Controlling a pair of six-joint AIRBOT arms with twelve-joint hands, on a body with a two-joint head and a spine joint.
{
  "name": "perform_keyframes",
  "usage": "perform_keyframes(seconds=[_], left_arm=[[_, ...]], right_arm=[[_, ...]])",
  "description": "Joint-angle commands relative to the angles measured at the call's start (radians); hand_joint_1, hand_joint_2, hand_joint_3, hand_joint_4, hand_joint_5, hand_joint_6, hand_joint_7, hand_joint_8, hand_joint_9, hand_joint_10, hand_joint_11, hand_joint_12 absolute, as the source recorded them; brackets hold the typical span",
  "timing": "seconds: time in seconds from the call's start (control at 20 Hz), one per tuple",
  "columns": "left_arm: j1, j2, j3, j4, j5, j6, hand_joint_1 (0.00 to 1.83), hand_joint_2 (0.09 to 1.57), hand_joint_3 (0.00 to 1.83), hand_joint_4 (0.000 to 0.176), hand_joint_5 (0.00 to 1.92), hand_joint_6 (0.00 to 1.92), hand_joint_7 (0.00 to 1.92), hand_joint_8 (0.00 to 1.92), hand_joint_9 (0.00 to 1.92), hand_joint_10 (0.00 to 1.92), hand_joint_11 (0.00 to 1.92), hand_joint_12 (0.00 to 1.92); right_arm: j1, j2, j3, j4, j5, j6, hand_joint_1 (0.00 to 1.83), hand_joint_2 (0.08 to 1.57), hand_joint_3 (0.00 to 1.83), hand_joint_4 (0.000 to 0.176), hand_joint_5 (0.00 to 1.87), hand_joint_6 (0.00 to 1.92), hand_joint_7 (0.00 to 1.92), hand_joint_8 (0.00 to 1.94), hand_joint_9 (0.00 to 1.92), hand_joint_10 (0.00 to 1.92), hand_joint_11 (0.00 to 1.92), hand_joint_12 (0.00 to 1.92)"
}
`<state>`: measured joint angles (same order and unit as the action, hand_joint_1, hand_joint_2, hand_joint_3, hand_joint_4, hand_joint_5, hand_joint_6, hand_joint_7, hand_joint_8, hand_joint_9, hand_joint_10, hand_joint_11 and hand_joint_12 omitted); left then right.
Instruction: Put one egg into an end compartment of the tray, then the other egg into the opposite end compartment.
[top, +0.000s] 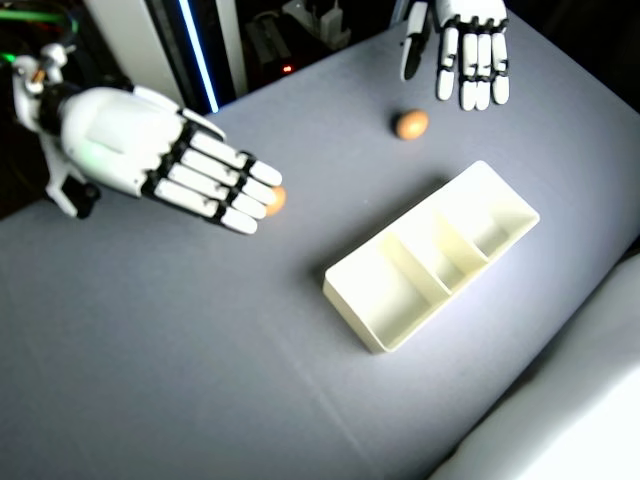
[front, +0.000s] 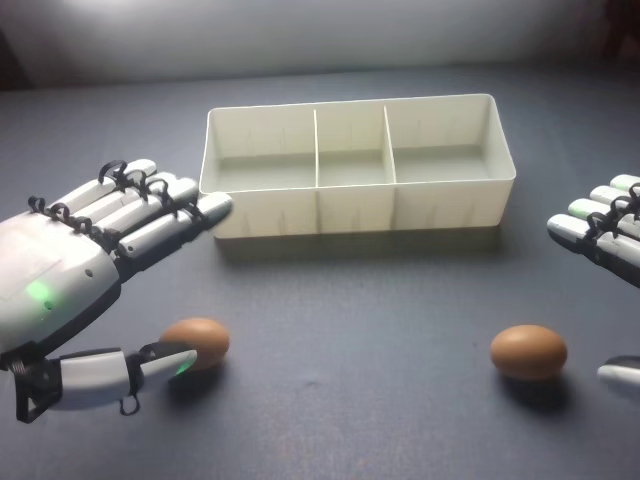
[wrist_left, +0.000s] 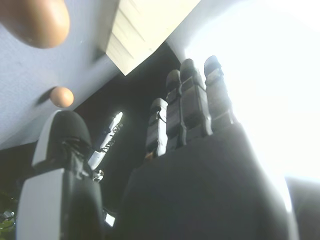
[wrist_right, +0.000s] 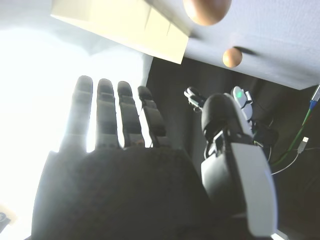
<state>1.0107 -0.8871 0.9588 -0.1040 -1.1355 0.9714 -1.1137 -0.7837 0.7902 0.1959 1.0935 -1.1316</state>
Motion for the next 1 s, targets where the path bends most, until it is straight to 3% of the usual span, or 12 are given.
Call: perform_keyframes(seconds=[0.0, 0.05, 0.15, 0.35, 0.65, 0.7, 0.75, 0.8, 0.85, 0.9, 0.95], left_arm=[[-0.009, -0.002, 0.004, 0.002, -0.111, -0.001, 0.50, 1.09, 0.04, 0.091, 0.00, 0.00, 0.00, 0.00, 0.00, 0.00, 0.00, 0.00], [-0.009, -0.003, 0.004, 0.002, -0.110, -0.001, 0.50, 1.08, 0.03, 0.091, 0.00, 0.00, 0.00, 0.00, 0.00, 0.00, 0.00, 0.00], [-0.009, -0.005, 0.004, 0.002, -0.103, -0.001, 0.53, 1.07, 0.02, 0.074, 0.00, 0.00, 0.00, 0.00, 0.00, 0.00, 0.00, 0.00], [-0.022, -0.027, 0.025, 0.003, -0.015, -0.001, 0.57, 1.09, 0.02, 0.023, 0.00, 0.00, 0.06, 0.02, 0.04, 0.02, 0.00, 0.00], [-0.060, -0.090, 0.080, -0.008, 0.114, -0.007, 0.61, 1.11, 0.02, 0.030, 0.08, 0.03, 0.19, 0.07, 0.09, 0.06, 0.00, 0.00], [-0.064, -0.101, 0.087, -0.009, 0.131, -0.007, 0.67, 1.10, 0.02, 0.024, 0.12, 0.05, 0.22, 0.08, 0.11, 0.08, 0.00, 0.00], [-0.066, -0.105, 0.090, -0.009, 0.139, -0.007, 0.75, 1.10, 0.00, 0.013, 0.11, 0.21, 0.25, 0.14, 0.02, 0.41, 0.00, 0.14], [-0.071, -0.114, 0.096, -0.008, 0.155, -0.007, 0.77, 1.10, 0.00, 0.011, 0.06, 0.40, 0.25, 0.19, 0.00, 0.55, 0.00, 0.34], [-0.075, -0.122, 0.103, -0.008, 0.172, -0.007, 0.79, 1.10, 0.00, 0.023, 0.05, 0.57, 0.25, 0.25, 0.00, 0.64, 0.00, 0.73], [-0.076, -0.125, 0.106, -0.008, 0.180, -0.007, 0.84, 1.09, 0.00, 0.023, 0.08, 0.70, 0.28, 0.31, 0.00, 0.75, 0.00, 1.08], [-0.078, -0.129, 0.110, -0.007, 0.190, -0.007, 0.86, 1.10, 0.00, 0.012, 0.14, 0.69, 0.32, 0.32, 0.00, 0.76, 0.00, 1.15]], right_arm=[[0.007, 0.000, 0.003, -0.002, 0.122, -0.001, 0.29, 1.29, 0.06, 0.000, 0.00, 0.00, 0.00, 0.00, 0.00, 0.00, 0.00, 0.00], [0.007, 0.000, 0.004, -0.001, 0.122, -0.001, 0.29, 1.29, 0.06, 0.000, 0.00, 0.00, 0.00, 0.00, 0.00, 0.00, 0.00, 0.00], [0.007, 0.000, 0.004, 0.002, 0.122, -0.001, 0.28, 1.30, 0.06, 0.000, 0.00, 0.00, 0.00, 0.00, 0.00, 0.00, 0.00, 0.00], [0.006, 0.000, 0.005, 0.006, 0.122, 0.001, 0.28, 1.30, 0.05, 0.000, 0.00, 0.00, 0.00, 0.00, 0.00, 0.00, 0.00, 0.00], [0.001, -0.002, 0.009, 0.022, 0.122, 0.005, 0.28, 1.31, 0.03, 0.000, 0.00, 0.00, 0.00, 0.00, 0.00, 0.00, 0.00, 0.00], [0.000, -0.002, 0.010, 0.023, 0.122, 0.005, 0.27, 1.31, 0.03, 0.000, 0.00, 0.00, 0.00, 0.00, 0.00, 0.00, 0.00, 0.00], [-0.001, -0.002, 0.010, 0.024, 0.122, 0.007, 0.27, 1.31, 0.03, 0.000, 0.00, 0.00, 0.00, 0.00, 0.00, 0.00, 0.00, 0.00], [-0.003, -0.002, 0.012, 0.025, 0.122, 0.011, 0.26, 1.32, 0.03, 0.000, 0.00, 0.00, 0.00, 0.00, 0.00, 0.00, 0.00, 0.00], [-0.004, -0.002, 0.012, 0.026, 0.122, 0.013, 0.26, 1.32, 0.03, 0.000, 0.00, 0.00, 0.00, 0.00, 0.00, 0.00, 0.00, 0.00], [-0.004, -0.002, 0.013, 0.027, 0.122, 0.013, 0.26, 1.32, 0.03, 0.000, 0.00, 0.00, 0.00, 0.00, 0.00, 0.00, 0.00, 0.00], [-0.004, -0.002, 0.013, 0.027, 0.122, 0.013, 0.25, 1.33, 0.03, 0.000, 0.00, 0.00, 0.00, 0.00, 0.00, 0.00, 0.00, 0.00]])
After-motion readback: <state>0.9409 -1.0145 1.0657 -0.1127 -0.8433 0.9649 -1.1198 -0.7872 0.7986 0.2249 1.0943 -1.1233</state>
